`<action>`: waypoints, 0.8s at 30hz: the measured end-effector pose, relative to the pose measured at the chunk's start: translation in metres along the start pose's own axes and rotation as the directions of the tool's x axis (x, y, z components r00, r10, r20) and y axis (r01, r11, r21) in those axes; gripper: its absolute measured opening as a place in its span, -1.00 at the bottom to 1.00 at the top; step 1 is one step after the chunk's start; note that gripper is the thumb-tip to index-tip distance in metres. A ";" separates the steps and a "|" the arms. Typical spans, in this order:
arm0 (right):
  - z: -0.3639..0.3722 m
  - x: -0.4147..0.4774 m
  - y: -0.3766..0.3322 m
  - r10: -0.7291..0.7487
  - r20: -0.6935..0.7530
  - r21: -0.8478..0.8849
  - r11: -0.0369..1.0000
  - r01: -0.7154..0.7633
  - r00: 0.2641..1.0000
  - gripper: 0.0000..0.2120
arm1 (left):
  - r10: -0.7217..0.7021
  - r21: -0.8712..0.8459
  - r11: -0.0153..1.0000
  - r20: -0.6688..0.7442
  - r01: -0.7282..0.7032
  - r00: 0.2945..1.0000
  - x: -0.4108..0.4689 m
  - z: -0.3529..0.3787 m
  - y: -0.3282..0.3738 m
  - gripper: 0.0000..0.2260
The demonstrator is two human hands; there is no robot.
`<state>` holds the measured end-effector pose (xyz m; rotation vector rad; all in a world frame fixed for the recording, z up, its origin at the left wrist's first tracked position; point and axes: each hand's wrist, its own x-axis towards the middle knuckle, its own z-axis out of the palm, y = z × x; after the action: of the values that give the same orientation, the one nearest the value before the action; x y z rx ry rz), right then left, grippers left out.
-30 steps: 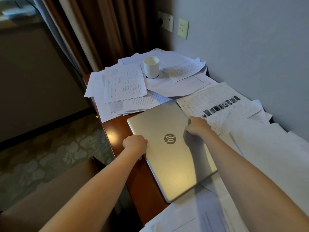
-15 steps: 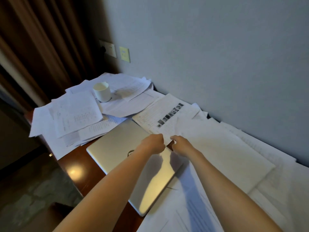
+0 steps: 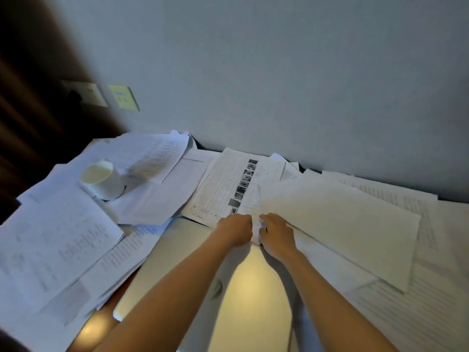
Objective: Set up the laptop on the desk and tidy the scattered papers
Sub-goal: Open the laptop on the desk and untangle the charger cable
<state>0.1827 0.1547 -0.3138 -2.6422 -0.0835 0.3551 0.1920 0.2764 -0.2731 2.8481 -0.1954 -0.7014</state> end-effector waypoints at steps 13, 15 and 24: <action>0.042 -0.003 -0.006 -0.041 -0.255 -0.143 0.990 0.004 0.966 -0.73 | 0.205 -0.065 0.961 -0.484 -0.268 0.850 0.013 0.062 -0.047 -0.74; 0.042 -0.004 -0.006 -0.055 -0.313 -0.131 0.991 0.014 0.948 -0.79 | 0.205 -0.064 0.960 -0.508 -0.274 0.836 0.013 0.064 -0.048 -0.74; 0.066 -0.047 -0.013 0.094 -0.533 0.004 0.994 -0.108 0.841 -0.66 | 0.351 0.000 0.904 -0.575 -0.429 0.739 -0.014 0.081 -0.063 -0.74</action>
<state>0.1201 0.1904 -0.3533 -2.6744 0.2358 -0.3626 0.1460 0.3269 -0.3515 2.6071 -0.6011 0.2184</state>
